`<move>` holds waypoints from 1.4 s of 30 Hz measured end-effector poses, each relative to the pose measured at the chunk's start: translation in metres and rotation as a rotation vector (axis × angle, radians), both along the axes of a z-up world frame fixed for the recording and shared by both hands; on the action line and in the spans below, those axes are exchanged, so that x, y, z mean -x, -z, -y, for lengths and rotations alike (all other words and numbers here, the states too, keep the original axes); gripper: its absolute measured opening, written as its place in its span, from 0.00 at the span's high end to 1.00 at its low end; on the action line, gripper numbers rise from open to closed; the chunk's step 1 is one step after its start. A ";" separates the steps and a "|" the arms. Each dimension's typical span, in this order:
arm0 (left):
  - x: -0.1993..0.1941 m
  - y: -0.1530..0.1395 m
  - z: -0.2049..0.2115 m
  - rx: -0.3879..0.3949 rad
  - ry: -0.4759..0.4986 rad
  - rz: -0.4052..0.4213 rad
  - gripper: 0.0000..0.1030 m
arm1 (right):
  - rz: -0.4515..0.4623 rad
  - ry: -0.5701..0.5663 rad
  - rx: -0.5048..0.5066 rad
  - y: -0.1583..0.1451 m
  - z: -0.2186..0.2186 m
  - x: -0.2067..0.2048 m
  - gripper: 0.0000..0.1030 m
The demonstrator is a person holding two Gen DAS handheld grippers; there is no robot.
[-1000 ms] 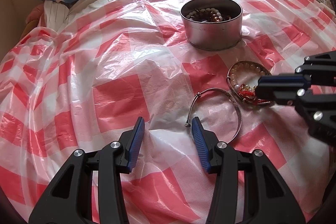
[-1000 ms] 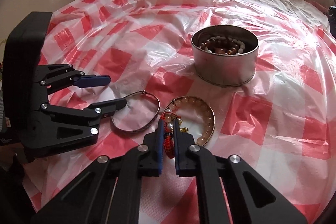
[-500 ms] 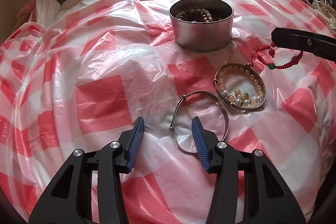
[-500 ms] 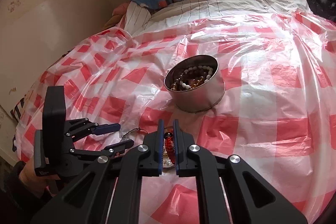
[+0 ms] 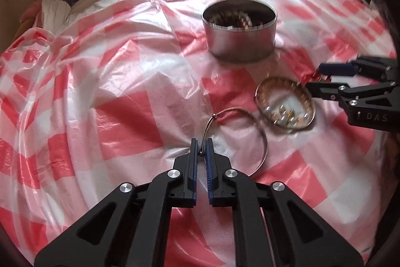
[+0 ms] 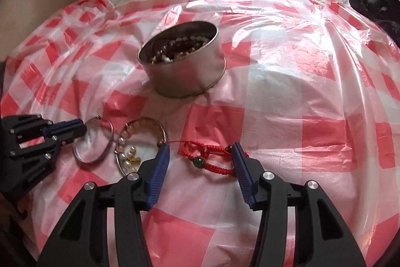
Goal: Organize jewelry
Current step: 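Lift the red string bracelet toward the tin with the right tool while the left lifts the bangle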
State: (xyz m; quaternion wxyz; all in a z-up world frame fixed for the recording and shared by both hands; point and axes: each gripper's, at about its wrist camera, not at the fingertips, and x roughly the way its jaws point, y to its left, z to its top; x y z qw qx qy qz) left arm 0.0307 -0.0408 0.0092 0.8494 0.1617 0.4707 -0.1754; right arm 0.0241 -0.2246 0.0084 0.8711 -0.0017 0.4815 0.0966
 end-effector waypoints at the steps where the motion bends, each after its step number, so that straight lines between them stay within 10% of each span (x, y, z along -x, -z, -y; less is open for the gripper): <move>1: 0.001 0.001 0.001 -0.010 0.002 0.004 0.94 | 0.004 -0.016 0.038 0.002 -0.006 0.001 0.54; 4: 0.004 -0.008 -0.001 0.044 0.015 0.008 0.95 | -0.004 -0.054 -0.006 0.003 -0.008 0.004 0.90; 19: 0.002 -0.022 -0.012 0.144 -0.026 0.038 0.95 | 0.149 -0.044 -0.248 -0.037 0.009 0.013 0.91; 42: 0.002 -0.022 -0.009 0.073 -0.037 0.077 0.95 | 0.159 -0.059 -0.281 -0.038 0.007 0.014 0.91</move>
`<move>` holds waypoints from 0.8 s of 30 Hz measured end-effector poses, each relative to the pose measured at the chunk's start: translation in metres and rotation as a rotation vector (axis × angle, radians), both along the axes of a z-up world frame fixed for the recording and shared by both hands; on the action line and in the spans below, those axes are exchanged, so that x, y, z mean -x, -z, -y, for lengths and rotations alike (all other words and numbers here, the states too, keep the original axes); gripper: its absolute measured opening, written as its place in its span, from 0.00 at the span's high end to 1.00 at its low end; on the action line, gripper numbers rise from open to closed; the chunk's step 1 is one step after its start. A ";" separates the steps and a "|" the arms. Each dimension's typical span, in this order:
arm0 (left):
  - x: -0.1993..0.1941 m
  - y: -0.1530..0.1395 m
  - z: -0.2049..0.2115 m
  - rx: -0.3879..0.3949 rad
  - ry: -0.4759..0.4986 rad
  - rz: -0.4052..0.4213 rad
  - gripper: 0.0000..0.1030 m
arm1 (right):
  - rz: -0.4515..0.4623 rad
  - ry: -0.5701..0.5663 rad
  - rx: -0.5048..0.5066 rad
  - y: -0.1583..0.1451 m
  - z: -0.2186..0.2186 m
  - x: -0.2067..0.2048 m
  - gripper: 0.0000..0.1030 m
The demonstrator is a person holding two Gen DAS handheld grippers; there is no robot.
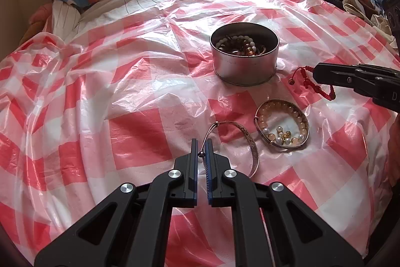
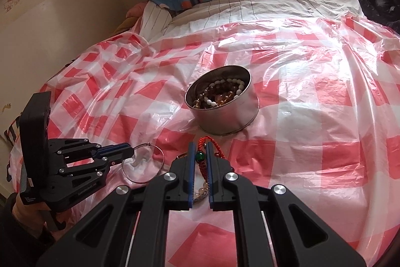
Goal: Organize jewelry
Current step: 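Lift the red string bracelet toward the tin with the right tool while the left lifts the bangle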
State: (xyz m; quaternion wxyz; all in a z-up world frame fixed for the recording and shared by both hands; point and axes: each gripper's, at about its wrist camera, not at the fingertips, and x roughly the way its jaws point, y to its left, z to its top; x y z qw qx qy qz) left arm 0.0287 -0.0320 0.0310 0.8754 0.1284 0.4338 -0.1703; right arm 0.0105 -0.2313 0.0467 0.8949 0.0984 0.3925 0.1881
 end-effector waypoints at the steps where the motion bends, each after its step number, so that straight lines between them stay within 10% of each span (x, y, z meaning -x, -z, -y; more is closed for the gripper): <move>1: 0.000 0.000 0.000 -0.001 0.000 0.001 0.95 | 0.000 0.000 0.000 0.000 0.000 0.000 0.91; 12: 0.000 -0.003 0.002 0.004 -0.002 0.012 0.95 | 0.005 -0.006 -0.004 -0.001 -0.001 0.000 0.91; 24: -0.030 -0.064 0.000 0.203 -0.008 0.092 0.95 | 0.132 0.006 -0.055 -0.031 -0.002 -0.005 0.91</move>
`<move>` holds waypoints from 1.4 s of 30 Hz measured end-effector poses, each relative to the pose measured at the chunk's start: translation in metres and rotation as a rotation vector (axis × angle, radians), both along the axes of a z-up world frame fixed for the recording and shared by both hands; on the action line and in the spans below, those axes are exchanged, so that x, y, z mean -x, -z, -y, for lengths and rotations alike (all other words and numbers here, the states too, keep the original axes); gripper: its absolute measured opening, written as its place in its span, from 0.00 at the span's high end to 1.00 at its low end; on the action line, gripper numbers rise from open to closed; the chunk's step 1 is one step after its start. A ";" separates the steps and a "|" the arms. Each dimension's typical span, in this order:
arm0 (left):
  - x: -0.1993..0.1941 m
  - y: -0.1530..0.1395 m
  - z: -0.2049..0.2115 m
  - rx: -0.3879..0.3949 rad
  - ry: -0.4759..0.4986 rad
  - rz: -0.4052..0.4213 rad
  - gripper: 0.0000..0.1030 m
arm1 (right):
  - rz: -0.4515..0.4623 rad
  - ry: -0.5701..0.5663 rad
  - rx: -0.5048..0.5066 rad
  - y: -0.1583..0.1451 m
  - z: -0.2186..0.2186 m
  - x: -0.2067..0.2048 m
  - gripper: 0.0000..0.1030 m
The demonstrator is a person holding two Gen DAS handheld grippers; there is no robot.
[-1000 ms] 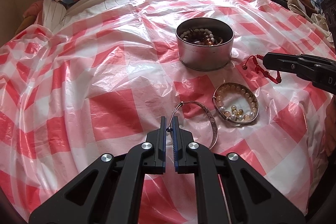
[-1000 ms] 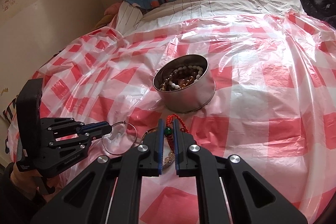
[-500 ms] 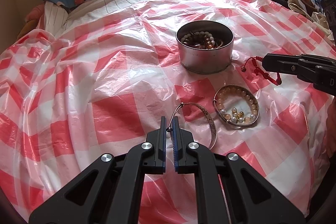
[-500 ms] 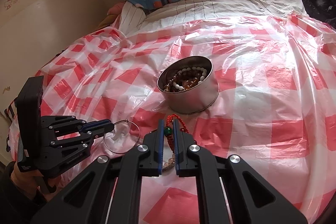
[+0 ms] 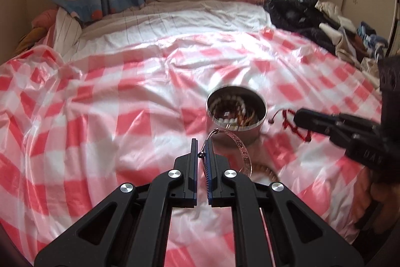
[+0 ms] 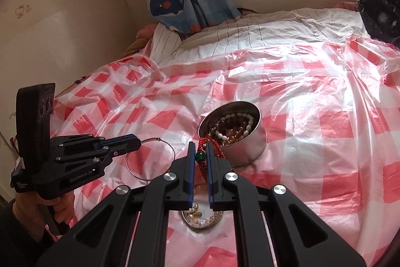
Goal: Organize jewelry
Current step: 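Lift the red string bracelet toward the tin with the right tool while the left lifts the bangle, then open both tools over the silver tin to drop the red bracelet and bangle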
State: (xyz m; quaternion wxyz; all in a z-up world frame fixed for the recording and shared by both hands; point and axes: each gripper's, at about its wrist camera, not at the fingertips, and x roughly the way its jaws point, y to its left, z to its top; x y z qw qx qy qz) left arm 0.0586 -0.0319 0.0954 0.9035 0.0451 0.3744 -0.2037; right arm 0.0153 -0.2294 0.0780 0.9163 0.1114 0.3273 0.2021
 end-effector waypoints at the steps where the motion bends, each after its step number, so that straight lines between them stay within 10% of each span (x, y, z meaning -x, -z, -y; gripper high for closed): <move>1: -0.006 -0.005 0.004 0.010 0.005 0.008 0.95 | 0.009 0.009 -0.006 -0.003 0.002 -0.002 0.91; 8: -0.059 -0.004 0.044 0.069 0.015 -0.005 0.95 | 0.046 0.037 -0.027 -0.017 0.016 -0.023 0.91; 12: -0.089 0.031 0.061 -0.026 -0.018 -0.079 0.89 | 0.064 0.028 -0.007 -0.020 0.010 -0.044 0.91; 16: -0.072 0.033 0.039 -0.022 -0.049 -0.068 0.72 | -0.026 0.037 0.056 0.004 0.004 -0.078 0.56; 27: -0.059 0.026 0.016 -0.037 -0.112 -0.029 0.58 | -0.049 0.144 0.037 0.002 0.036 -0.051 0.50; 36: -0.101 0.057 0.072 -0.303 -0.082 -0.029 0.66 | -0.076 0.138 0.006 0.008 0.043 -0.049 0.45; 42: -0.095 0.041 0.062 -0.278 -0.124 0.025 0.65 | -0.073 0.139 0.001 0.007 0.043 -0.047 0.44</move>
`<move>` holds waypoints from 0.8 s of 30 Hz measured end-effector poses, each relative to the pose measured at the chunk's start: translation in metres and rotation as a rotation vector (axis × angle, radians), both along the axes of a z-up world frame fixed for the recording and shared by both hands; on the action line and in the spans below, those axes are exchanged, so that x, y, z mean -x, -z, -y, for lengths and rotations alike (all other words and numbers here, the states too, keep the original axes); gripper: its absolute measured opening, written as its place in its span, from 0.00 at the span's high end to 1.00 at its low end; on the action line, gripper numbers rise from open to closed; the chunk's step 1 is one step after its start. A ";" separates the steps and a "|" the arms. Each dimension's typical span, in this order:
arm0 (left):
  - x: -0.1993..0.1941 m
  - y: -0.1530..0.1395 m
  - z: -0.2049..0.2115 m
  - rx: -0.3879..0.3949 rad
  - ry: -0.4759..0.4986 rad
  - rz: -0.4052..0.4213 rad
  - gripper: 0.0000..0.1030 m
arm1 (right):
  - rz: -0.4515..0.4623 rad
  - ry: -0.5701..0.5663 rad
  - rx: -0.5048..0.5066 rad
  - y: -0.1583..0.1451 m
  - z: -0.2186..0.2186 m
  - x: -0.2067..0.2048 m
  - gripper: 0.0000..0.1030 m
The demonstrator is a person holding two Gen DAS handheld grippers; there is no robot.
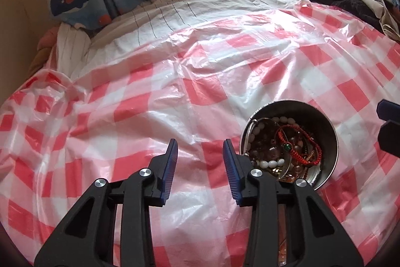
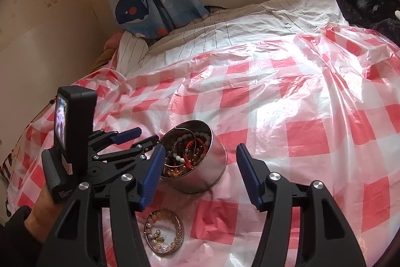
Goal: Organize jewelry
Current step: 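Open both tools over the silver tin to drop the red bracelet and bangle, then grasp another silver bangle with the left tool while the right moves to the bead bangle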
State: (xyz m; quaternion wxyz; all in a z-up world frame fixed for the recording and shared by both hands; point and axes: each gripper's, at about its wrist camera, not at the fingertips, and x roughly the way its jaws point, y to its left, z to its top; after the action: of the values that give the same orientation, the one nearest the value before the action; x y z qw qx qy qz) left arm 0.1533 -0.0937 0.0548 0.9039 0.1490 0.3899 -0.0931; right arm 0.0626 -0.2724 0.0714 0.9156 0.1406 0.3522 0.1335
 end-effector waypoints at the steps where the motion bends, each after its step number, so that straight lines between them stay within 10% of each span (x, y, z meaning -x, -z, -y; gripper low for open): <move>1: -0.001 -0.004 -0.001 0.010 -0.005 0.007 0.65 | -0.002 0.000 -0.004 0.000 0.000 0.000 0.43; 9: 0.001 0.020 0.039 -0.174 0.162 -0.043 0.65 | -0.002 -0.007 -0.005 0.000 -0.003 0.000 0.39; 16: 0.025 0.002 -0.004 0.056 0.066 -0.050 0.60 | -0.044 -0.034 0.015 0.004 -0.003 -0.002 0.37; 24: 0.097 0.023 -0.020 0.186 0.207 -0.210 0.60 | -0.083 -0.042 0.002 0.010 0.005 0.027 0.37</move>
State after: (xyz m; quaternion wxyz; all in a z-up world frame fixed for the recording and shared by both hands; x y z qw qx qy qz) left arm 0.0563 -0.0738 0.0315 0.8535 0.0937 0.4547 -0.2365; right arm 0.0357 -0.2772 0.0613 0.8974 0.1378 0.3927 0.1463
